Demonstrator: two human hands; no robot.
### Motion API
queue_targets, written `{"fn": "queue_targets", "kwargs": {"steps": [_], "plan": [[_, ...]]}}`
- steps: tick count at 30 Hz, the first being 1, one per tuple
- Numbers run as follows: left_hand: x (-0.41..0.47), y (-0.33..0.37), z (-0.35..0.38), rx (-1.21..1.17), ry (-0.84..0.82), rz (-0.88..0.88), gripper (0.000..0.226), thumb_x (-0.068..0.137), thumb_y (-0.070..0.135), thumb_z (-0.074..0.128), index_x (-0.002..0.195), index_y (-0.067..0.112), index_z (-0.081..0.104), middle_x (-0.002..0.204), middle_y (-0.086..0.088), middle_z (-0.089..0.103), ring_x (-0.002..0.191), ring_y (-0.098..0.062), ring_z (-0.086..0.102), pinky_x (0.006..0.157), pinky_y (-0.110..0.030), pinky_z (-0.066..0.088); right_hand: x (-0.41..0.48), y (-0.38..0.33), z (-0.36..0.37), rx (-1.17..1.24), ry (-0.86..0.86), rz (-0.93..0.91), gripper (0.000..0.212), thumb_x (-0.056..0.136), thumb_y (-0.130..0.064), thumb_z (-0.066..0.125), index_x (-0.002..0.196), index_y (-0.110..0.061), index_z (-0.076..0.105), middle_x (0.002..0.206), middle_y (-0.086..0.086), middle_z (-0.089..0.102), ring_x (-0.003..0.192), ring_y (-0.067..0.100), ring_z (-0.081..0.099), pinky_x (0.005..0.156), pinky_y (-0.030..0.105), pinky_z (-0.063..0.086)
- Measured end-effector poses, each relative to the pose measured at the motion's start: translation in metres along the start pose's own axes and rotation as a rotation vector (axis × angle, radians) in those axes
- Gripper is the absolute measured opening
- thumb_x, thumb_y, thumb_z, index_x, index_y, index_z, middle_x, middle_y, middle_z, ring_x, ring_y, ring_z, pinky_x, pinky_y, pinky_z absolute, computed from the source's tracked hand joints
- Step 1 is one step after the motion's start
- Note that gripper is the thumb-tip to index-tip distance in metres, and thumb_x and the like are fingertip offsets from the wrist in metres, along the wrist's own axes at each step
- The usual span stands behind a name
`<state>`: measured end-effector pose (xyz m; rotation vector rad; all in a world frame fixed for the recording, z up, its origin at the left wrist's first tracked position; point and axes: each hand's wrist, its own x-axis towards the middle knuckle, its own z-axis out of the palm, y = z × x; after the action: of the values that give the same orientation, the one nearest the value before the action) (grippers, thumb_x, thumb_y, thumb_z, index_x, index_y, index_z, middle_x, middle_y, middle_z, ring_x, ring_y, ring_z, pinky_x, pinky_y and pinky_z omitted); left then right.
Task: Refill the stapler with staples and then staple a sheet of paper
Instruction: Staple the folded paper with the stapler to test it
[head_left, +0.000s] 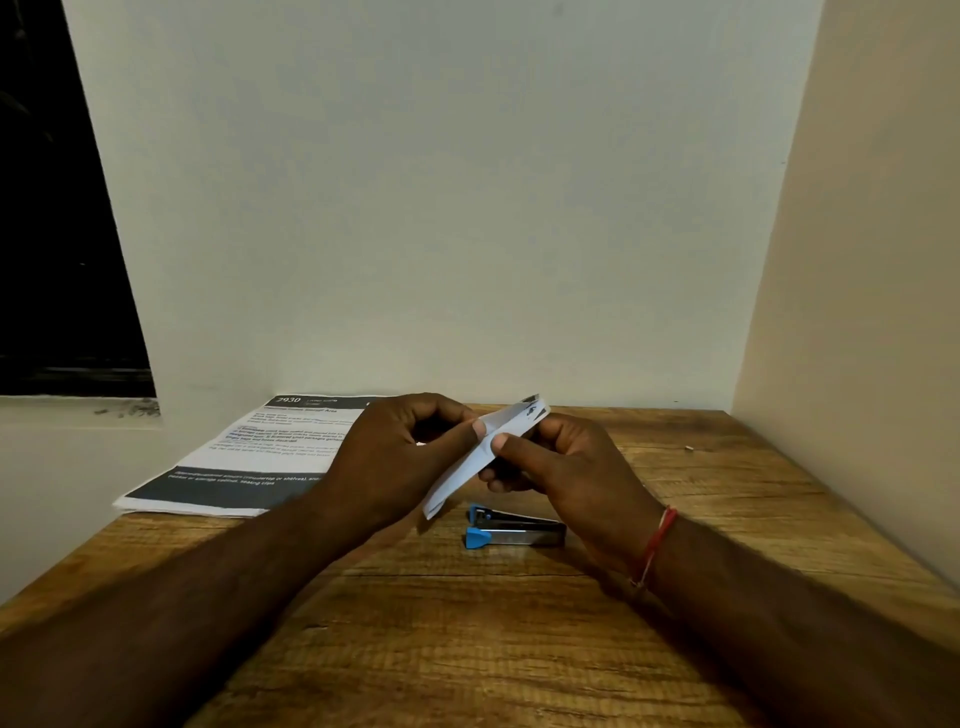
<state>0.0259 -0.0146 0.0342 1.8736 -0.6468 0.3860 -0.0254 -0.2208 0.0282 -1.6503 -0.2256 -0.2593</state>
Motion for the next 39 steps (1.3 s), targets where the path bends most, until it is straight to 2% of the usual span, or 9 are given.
{"fn": "queue_targets", "kwargs": {"steps": [5,9,13,18,22,26,29,33,39], "plan": [[0.001,-0.003,-0.001,0.030,-0.001,0.034,0.007,0.101,0.033,0.084,0.097,0.030,0.088,0.093,0.015,0.086,0.089,-0.003,0.079,0.073,-0.012,0.055,0.000,0.000,0.000,-0.030,0.020,0.002,0.018,0.106,-0.016,0.069,0.117,-0.007,0.080,0.096,0.012,0.085,0.083,0.021,0.082,0.077,0.027,0.066],[0.001,-0.005,-0.002,0.157,0.020,0.200,0.005,0.098,0.034,0.087,0.094,0.033,0.086,0.089,0.013,0.082,0.095,-0.010,0.078,0.080,-0.011,0.053,-0.001,-0.001,0.001,0.137,-0.005,0.011,0.028,0.103,-0.027,0.072,0.113,-0.003,0.082,0.101,0.024,0.083,0.090,0.033,0.080,0.087,0.040,0.068],[0.002,-0.008,-0.002,0.183,-0.004,0.354,0.005,0.095,0.024,0.092,0.097,0.027,0.089,0.091,0.014,0.081,0.092,-0.013,0.076,0.082,-0.030,0.058,-0.002,-0.004,0.001,0.260,0.011,0.083,0.046,0.102,-0.038,0.071,0.106,0.007,0.080,0.104,0.033,0.079,0.082,0.029,0.076,0.079,0.036,0.067],[0.003,-0.011,-0.001,0.308,0.001,0.403,0.025,0.097,0.052,0.081,0.115,0.036,0.089,0.121,0.020,0.078,0.121,-0.011,0.070,0.099,-0.036,0.056,0.003,0.000,-0.004,0.267,0.080,0.138,0.023,0.105,-0.015,0.069,0.110,0.006,0.079,0.100,0.030,0.081,0.087,0.036,0.076,0.082,0.039,0.068],[0.008,-0.009,-0.011,0.278,0.163,0.251,0.045,0.096,0.057,0.080,0.137,0.039,0.078,0.144,0.015,0.064,0.138,-0.006,0.058,0.111,-0.019,0.044,0.005,-0.001,-0.004,0.293,0.097,0.143,0.017,0.105,-0.014,0.069,0.116,-0.002,0.077,0.102,0.026,0.083,0.087,0.031,0.079,0.081,0.037,0.069],[0.014,-0.013,-0.019,-0.061,0.250,-0.121,0.067,0.091,0.050,0.092,0.150,0.038,0.064,0.150,0.009,0.063,0.134,-0.012,0.067,0.109,-0.035,0.057,0.010,0.002,-0.006,0.294,0.085,0.108,0.020,0.106,-0.014,0.069,0.120,-0.003,0.077,0.108,0.024,0.083,0.087,0.028,0.080,0.075,0.034,0.070],[0.019,-0.019,-0.023,-0.518,0.157,-0.321,0.064,0.090,0.035,0.094,0.145,0.020,0.067,0.130,-0.008,0.083,0.124,-0.032,0.080,0.100,-0.048,0.067,0.012,0.005,-0.008,0.308,0.075,0.102,0.025,0.106,-0.015,0.069,0.125,-0.001,0.075,0.108,0.023,0.083,0.087,0.028,0.080,0.075,0.034,0.070],[0.015,-0.020,-0.013,-0.552,-0.004,-0.299,0.042,0.100,0.016,0.082,0.140,0.012,0.074,0.124,-0.012,0.086,0.117,-0.037,0.082,0.083,-0.045,0.066,0.013,0.007,-0.010,0.324,0.077,0.113,0.025,0.106,-0.017,0.069,0.124,-0.001,0.075,0.102,0.022,0.082,0.086,0.028,0.079,0.075,0.034,0.069],[0.012,-0.017,-0.014,-0.481,0.017,-0.255,0.033,0.100,0.008,0.082,0.132,0.013,0.078,0.116,-0.009,0.089,0.108,-0.030,0.087,0.095,-0.054,0.067,0.013,0.002,-0.014,0.303,0.100,0.119,0.021,0.108,-0.020,0.066,0.116,-0.004,0.078,0.093,0.019,0.080,0.072,0.021,0.070,0.062,0.032,0.059]]}}
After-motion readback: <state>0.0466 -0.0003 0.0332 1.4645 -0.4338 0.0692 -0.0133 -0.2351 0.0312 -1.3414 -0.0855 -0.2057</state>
